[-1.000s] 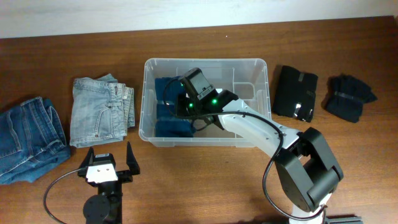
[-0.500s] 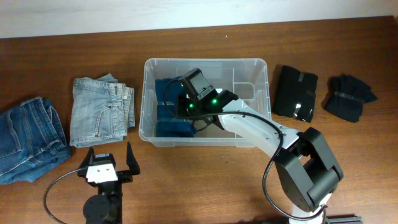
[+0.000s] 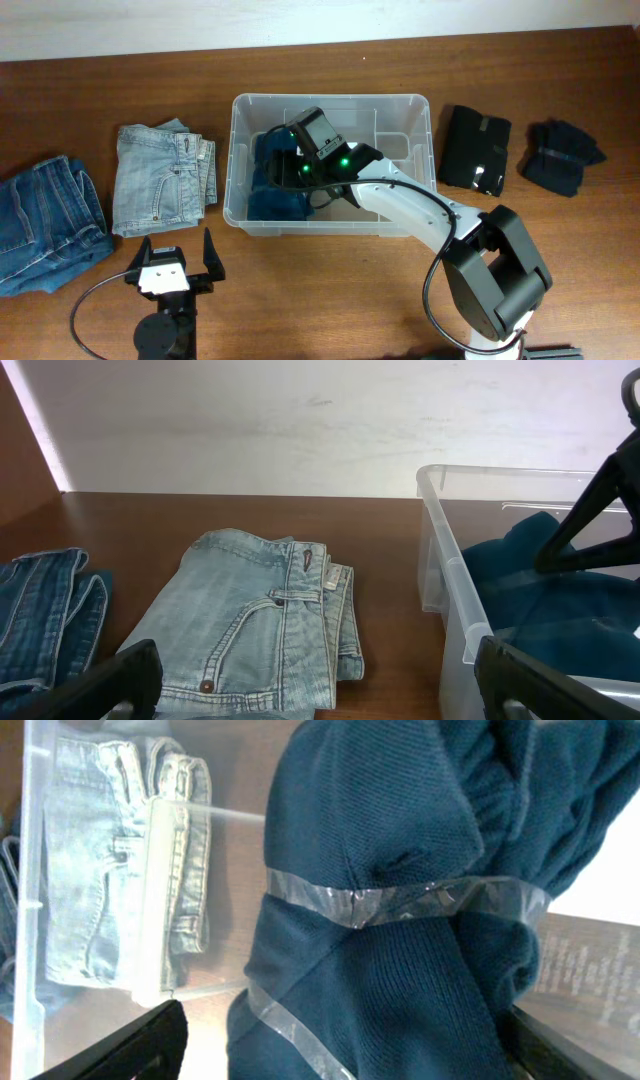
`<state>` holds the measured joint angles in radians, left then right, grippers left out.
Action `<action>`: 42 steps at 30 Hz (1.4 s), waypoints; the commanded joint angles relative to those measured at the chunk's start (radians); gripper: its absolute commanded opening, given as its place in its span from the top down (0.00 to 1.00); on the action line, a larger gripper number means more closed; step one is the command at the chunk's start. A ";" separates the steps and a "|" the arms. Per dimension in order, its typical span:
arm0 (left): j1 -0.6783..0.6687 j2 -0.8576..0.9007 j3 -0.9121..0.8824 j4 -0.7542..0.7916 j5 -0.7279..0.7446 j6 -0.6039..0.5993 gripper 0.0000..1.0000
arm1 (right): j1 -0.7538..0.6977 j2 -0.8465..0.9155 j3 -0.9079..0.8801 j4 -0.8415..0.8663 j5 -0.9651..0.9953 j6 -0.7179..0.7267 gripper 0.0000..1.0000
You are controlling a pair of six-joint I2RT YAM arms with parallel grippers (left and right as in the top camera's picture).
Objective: Pack container
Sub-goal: 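Lift the right gripper out of the bin toward the black clothes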
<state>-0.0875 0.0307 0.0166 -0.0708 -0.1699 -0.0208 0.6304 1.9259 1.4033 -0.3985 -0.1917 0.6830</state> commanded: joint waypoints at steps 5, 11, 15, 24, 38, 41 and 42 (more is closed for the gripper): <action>0.005 -0.002 -0.007 0.003 -0.011 -0.010 0.01 | -0.095 -0.028 0.114 -0.174 -0.018 -0.173 0.11; 0.005 -0.002 -0.007 0.004 -0.011 -0.010 0.01 | -0.174 -0.075 0.418 -0.532 -0.011 -0.340 0.10; 0.005 -0.002 -0.007 0.003 -0.010 -0.010 0.01 | -0.283 -0.081 0.600 -0.744 -0.006 -0.366 0.08; 0.005 -0.002 -0.007 0.003 -0.011 -0.010 0.01 | -0.692 -0.078 0.702 -0.991 -0.006 -0.452 0.04; 0.005 -0.002 -0.007 0.003 -0.011 -0.010 0.01 | -1.059 -0.067 0.437 -0.848 0.046 -0.537 0.01; 0.005 -0.002 -0.007 0.003 -0.011 -0.010 0.01 | -1.104 -0.066 0.333 -0.742 0.021 -0.533 0.01; 0.005 -0.002 -0.007 0.003 -0.011 -0.010 0.01 | -1.115 -0.066 0.298 -0.708 -0.017 -0.533 0.01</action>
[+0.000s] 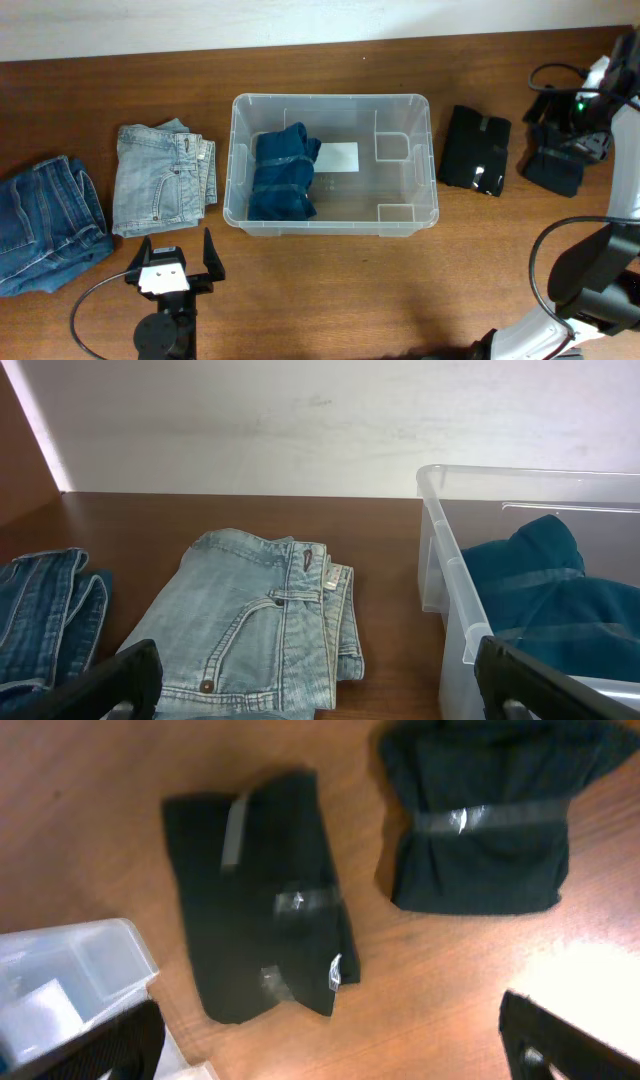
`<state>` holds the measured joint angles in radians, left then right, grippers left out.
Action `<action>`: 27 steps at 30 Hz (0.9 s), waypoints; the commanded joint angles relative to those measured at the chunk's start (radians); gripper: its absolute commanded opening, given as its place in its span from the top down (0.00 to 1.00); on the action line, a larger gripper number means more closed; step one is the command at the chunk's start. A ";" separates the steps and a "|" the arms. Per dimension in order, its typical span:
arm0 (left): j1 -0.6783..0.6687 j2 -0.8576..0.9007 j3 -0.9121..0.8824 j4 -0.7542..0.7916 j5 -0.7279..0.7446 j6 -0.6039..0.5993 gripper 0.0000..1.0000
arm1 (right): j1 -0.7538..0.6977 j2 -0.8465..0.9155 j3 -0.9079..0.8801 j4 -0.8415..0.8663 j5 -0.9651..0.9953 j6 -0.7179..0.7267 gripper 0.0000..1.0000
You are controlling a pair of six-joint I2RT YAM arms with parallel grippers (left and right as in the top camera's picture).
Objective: Pack container
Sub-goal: 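Lift the right gripper out of the bin toward the black clothes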
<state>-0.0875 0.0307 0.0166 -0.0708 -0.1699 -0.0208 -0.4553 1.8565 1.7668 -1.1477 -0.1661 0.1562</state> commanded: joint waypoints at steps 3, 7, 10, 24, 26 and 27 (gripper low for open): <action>0.005 -0.002 -0.007 0.003 -0.010 -0.010 0.01 | -0.042 0.003 -0.149 0.126 -0.109 -0.021 0.01; 0.005 -0.002 -0.007 0.003 -0.010 -0.010 0.01 | -0.042 0.003 -0.272 0.241 -0.235 -0.025 0.01; 0.005 -0.002 -0.007 0.003 -0.011 -0.010 0.01 | -0.040 0.003 -0.319 0.294 -0.307 -0.025 0.01; 0.005 -0.002 -0.007 0.003 -0.011 -0.010 0.01 | -0.013 0.039 -0.340 0.346 -0.241 -0.026 0.01; 0.005 -0.002 -0.007 0.003 -0.010 -0.010 0.00 | -0.010 0.064 -0.340 0.353 -0.241 -0.026 0.01; 0.005 -0.002 -0.007 0.003 -0.010 -0.010 0.01 | -0.008 0.076 -0.340 0.356 -0.245 -0.026 0.01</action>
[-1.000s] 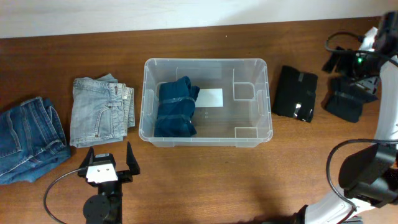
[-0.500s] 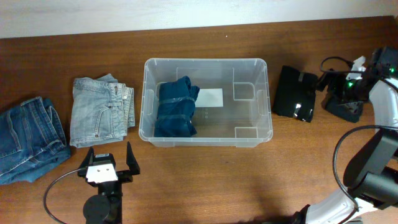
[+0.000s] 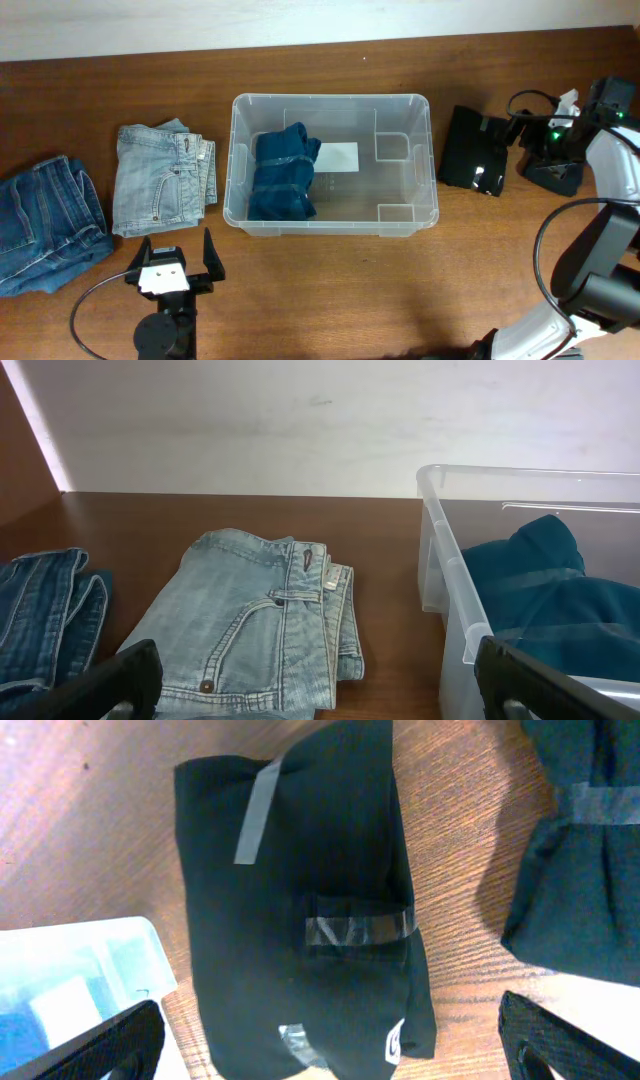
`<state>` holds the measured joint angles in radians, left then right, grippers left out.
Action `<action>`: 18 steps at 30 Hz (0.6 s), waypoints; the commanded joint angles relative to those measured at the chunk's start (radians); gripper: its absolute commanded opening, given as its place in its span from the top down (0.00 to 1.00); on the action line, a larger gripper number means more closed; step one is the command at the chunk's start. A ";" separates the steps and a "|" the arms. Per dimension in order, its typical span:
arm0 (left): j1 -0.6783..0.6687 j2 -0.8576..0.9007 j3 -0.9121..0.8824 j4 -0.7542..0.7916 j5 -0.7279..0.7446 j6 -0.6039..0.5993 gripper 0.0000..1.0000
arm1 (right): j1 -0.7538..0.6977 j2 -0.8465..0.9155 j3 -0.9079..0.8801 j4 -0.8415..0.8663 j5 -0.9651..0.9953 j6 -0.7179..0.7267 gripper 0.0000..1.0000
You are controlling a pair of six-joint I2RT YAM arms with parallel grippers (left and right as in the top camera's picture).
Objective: Pack container
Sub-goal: 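Lift the right gripper out of the bin toward the black clothes, then grasp the folded black garment with the right gripper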
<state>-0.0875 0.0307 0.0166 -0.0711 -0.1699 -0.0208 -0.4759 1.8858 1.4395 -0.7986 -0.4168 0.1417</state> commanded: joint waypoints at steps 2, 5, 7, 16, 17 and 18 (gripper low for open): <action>0.005 -0.002 -0.007 0.004 -0.010 -0.010 0.01 | 0.018 0.067 -0.013 0.008 0.006 -0.011 0.01; 0.005 -0.002 -0.007 0.004 -0.011 -0.010 0.01 | 0.031 0.106 -0.013 0.014 0.002 -0.042 0.00; 0.005 -0.002 -0.007 0.004 -0.010 -0.010 0.01 | 0.036 0.119 -0.013 0.015 0.002 -0.054 0.00; 0.005 -0.002 -0.007 0.004 -0.010 -0.010 0.01 | 0.043 0.136 -0.018 0.014 0.057 -0.109 0.14; 0.005 -0.002 -0.007 0.004 -0.011 -0.010 0.01 | 0.043 0.136 -0.018 0.014 0.063 -0.108 0.14; 0.005 -0.002 -0.007 0.004 -0.011 -0.010 0.01 | 0.043 0.136 -0.018 0.014 0.063 -0.108 0.14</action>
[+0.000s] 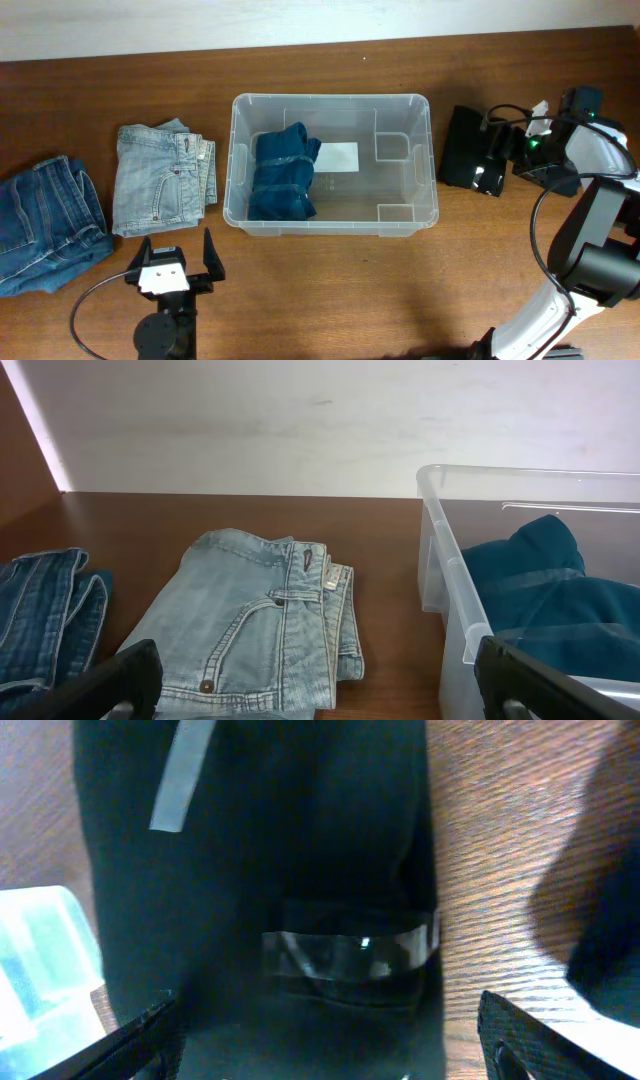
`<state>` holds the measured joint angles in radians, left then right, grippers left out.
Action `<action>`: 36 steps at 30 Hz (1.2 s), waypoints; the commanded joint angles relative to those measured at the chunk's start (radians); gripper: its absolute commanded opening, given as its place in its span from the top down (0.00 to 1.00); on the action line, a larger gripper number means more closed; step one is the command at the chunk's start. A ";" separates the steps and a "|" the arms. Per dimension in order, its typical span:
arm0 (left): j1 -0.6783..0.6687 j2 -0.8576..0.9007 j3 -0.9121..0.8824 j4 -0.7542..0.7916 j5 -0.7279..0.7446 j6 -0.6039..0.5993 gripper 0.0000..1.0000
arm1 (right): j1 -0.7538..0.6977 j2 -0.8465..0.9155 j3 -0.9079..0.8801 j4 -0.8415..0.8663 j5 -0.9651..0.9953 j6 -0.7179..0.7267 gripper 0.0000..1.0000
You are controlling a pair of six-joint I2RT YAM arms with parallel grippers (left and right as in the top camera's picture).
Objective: Pack container
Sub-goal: 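Grasp the folded black garment with the right gripper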
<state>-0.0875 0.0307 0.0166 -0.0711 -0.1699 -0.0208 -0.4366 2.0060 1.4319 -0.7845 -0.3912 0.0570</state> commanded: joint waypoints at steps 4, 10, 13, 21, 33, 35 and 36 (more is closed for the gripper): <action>0.005 -0.002 -0.007 0.004 -0.010 -0.010 0.01 | 0.005 0.016 -0.021 0.008 0.037 -0.024 0.16; 0.005 -0.002 -0.007 0.004 -0.011 -0.010 0.01 | 0.005 0.016 -0.061 0.053 0.037 -0.024 0.17; 0.005 -0.002 -0.007 0.004 -0.010 -0.010 0.01 | 0.005 0.016 -0.061 0.055 0.036 -0.024 0.23; 0.005 -0.002 -0.007 0.004 -0.011 -0.010 0.01 | 0.004 0.017 -0.110 0.091 0.056 -0.023 0.38; 0.005 -0.002 -0.007 0.004 -0.011 -0.010 0.01 | 0.005 0.017 -0.151 0.127 0.056 -0.015 0.58; 0.005 -0.002 -0.007 0.004 -0.011 -0.010 0.01 | 0.004 0.017 -0.168 0.131 0.056 -0.015 0.59; 0.005 -0.002 -0.007 0.004 -0.011 -0.010 0.01 | 0.004 0.017 -0.177 0.137 0.056 -0.015 0.59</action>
<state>-0.0875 0.0307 0.0166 -0.0711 -0.1699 -0.0208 -0.4366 2.0056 1.3136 -0.6437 -0.3920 0.0486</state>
